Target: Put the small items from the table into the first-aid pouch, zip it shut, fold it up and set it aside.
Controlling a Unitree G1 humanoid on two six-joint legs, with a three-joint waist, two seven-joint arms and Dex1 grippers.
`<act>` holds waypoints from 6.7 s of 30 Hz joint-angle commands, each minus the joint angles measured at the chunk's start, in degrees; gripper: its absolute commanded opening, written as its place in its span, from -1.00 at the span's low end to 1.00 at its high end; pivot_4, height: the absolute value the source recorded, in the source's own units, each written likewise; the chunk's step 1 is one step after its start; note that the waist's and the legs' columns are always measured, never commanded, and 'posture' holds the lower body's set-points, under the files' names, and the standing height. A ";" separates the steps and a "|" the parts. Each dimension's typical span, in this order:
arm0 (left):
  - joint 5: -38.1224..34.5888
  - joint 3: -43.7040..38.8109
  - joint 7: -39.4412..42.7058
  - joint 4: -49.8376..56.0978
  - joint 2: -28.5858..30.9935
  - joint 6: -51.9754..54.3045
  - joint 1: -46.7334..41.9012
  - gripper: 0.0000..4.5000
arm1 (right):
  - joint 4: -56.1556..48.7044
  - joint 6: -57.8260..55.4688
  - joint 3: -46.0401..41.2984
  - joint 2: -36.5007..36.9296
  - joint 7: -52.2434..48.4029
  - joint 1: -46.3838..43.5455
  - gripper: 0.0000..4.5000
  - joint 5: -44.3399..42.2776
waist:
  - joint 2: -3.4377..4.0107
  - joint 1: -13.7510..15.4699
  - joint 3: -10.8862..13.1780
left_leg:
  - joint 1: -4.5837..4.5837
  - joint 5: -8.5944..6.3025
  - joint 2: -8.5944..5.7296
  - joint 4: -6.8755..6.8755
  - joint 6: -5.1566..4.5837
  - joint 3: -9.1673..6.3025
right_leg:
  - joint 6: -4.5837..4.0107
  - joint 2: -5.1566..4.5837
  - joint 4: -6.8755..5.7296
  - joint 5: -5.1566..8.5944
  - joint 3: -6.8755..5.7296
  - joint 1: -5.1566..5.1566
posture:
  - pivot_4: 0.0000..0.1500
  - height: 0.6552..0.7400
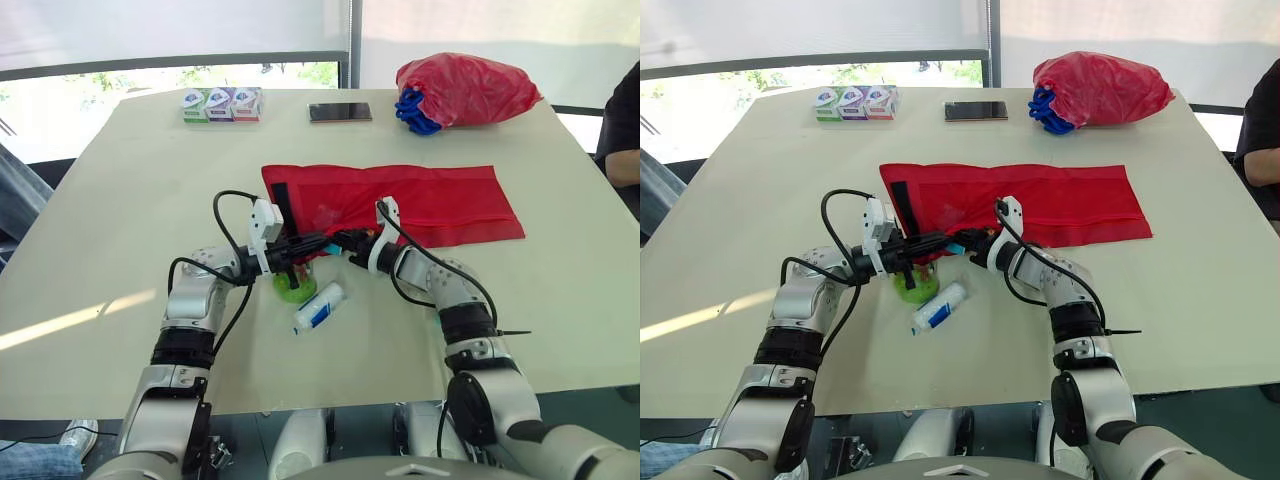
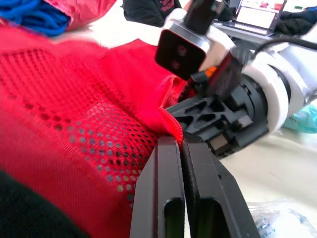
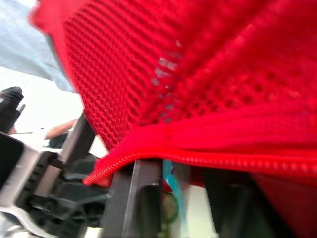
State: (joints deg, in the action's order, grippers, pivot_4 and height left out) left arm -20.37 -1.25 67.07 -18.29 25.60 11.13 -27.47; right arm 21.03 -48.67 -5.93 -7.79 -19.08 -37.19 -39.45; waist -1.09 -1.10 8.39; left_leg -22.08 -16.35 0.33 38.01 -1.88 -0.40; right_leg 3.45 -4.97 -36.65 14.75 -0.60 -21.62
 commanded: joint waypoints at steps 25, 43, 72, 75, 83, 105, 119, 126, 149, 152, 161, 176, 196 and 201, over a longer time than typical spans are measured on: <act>0.63 -0.11 -1.81 -10.10 -1.12 0.61 -5.63 -1.00 | -22.15 3.88 13.10 16.12 -11.76 9.58 -0.80 10.42 | -0.06 0.22 0.06 | -0.08 0.00 -0.04 0.01 -0.01 -0.01 | 0.02 0.06 0.08 0.01 -0.02 -0.03 | 1.00 1.00; 0.13 -0.57 -1.82 -8.95 -0.72 2.73 -7.18 -1.00 | -16.45 13.53 26.73 15.63 -10.32 1.83 -0.93 28.22 | -0.11 0.20 0.17 | -0.18 0.01 -0.06 0.06 0.01 -0.04 | 0.02 0.12 0.09 0.00 -0.06 -0.05 | 1.00 1.00; 0.65 -0.47 -1.70 -9.27 -1.33 2.40 -5.38 -1.00 | -0.09 33.51 19.18 3.65 -5.03 -1.69 -0.93 33.79 | -0.10 -0.36 0.18 | -0.18 0.20 -0.04 0.05 0.34 -0.05 | 0.02 0.14 0.02 0.00 -0.05 -0.13 | 1.00 1.00; 0.91 -0.63 -1.71 -10.71 -1.12 1.64 -6.11 -1.00 | -6.56 29.52 19.87 6.35 -7.99 1.26 -0.93 33.09 | -0.10 -0.39 0.18 | -0.21 0.20 -0.05 0.06 0.34 -0.06 | 0.02 0.13 0.03 0.00 -0.05 -0.13 | 1.00 1.00; 2.70 -0.49 -0.41 -15.26 0.62 -1.63 -8.37 -1.00 | -32.75 16.53 18.44 17.39 -15.91 11.89 -0.93 26.43 | -0.12 -0.35 0.17 | -0.29 0.09 -0.05 0.07 0.15 -0.09 | 0.02 0.14 0.03 0.00 -0.08 -0.14 | 1.00 1.00; 13.63 0.83 -2.49 -32.97 6.09 -21.41 -15.33 -1.00 | -60.20 22.94 -9.65 35.71 -22.80 43.31 -0.93 4.21 | -0.23 0.43 0.17 | -0.32 0.03 -0.02 0.20 0.04 -0.12 | 0.04 0.17 0.08 0.00 -0.15 -0.04 | 1.00 1.00; 13.98 0.63 -1.38 -31.73 6.80 -23.91 -14.16 -1.00 | -58.60 26.84 -14.29 39.47 -25.40 47.57 -0.36 0.57 | -0.26 0.76 0.17 | -0.36 0.02 -0.03 0.28 0.03 -0.14 | 0.05 0.16 0.07 0.00 -0.17 -0.03 | 1.00 1.00; 11.71 -0.38 2.36 -29.82 8.84 -21.59 -14.55 0.20 | -58.48 27.93 -19.83 41.21 -26.74 52.24 0.97 -0.74 | -0.28 0.80 0.18 | -0.37 0.02 -0.03 0.28 0.03 -0.13 | 0.04 0.16 0.07 0.00 -0.18 -0.03 | 1.00 1.00; 23.79 12.47 -8.25 -37.31 -7.66 -21.26 -31.20 0.99 | -68.41 26.32 -25.73 41.85 -20.11 62.86 1.00 -7.91 | -0.40 1.69 0.20 | -0.45 0.00 -0.15 0.41 -0.04 -0.19 | 0.07 0.21 0.06 0.00 -0.14 0.01 | 1.00 1.00; 25.96 13.15 -11.90 -43.60 -9.59 -22.27 -34.04 0.99 | -69.13 26.51 -25.77 41.86 -19.16 63.16 1.00 -8.21 | -0.42 1.68 0.21 | -0.44 -0.01 -0.15 0.41 -0.04 -0.18 | 0.08 0.22 0.05 0.01 -0.12 0.01 | 1.00 1.00; 30.59 14.61 -15.53 -50.55 -11.64 -25.18 -36.25 0.22 | -71.03 27.23 -26.99 41.15 -16.91 65.89 1.00 -9.15 | -0.47 1.88 0.19 | -0.45 -0.01 -0.15 0.42 -0.04 -0.17 | 0.08 0.20 0.06 0.01 -0.13 0.02 | 1.00 1.00; 28.41 13.23 -4.67 -45.06 -5.88 -25.37 -31.19 -0.98 | -71.03 26.49 -24.14 42.37 -16.77 64.61 1.00 -10.02 | -0.46 1.49 0.18 | -0.41 0.00 -0.09 0.41 -0.04 -0.15 | 0.07 0.25 0.01 0.01 -0.11 0.01 | 1.00 1.00; 19.91 10.49 7.00 -30.34 -1.24 -17.42 -22.69 -0.98 | -64.67 23.35 -12.57 55.81 -27.38 49.69 1.00 -5.93 | -0.48 1.22 0.16 | -0.37 0.00 -0.06 0.45 -0.04 -0.15 | 0.06 0.28 -0.04 0.02 -0.08 0.02 | 1.00 1.00; 20.72 10.48 7.71 -34.68 -0.67 -19.68 -24.98 -0.98 | -58.62 19.65 3.93 58.49 -32.60 30.21 1.00 0.10 | -0.48 0.56 0.17 | -0.36 0.00 -0.05 0.56 -0.04 -0.16 | 0.05 0.31 -0.08 0.01 -0.06 0.01 | 1.00 1.00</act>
State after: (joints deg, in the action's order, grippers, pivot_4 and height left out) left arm 0.41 9.53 74.38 -51.63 24.46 -6.98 -50.73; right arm -38.82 -28.12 -6.94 50.87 -49.27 -2.42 -41.20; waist -1.58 -0.55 8.56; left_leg -22.49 -16.35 0.28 38.56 -1.92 -0.63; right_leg 3.50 -4.66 -36.70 14.76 -0.72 -21.61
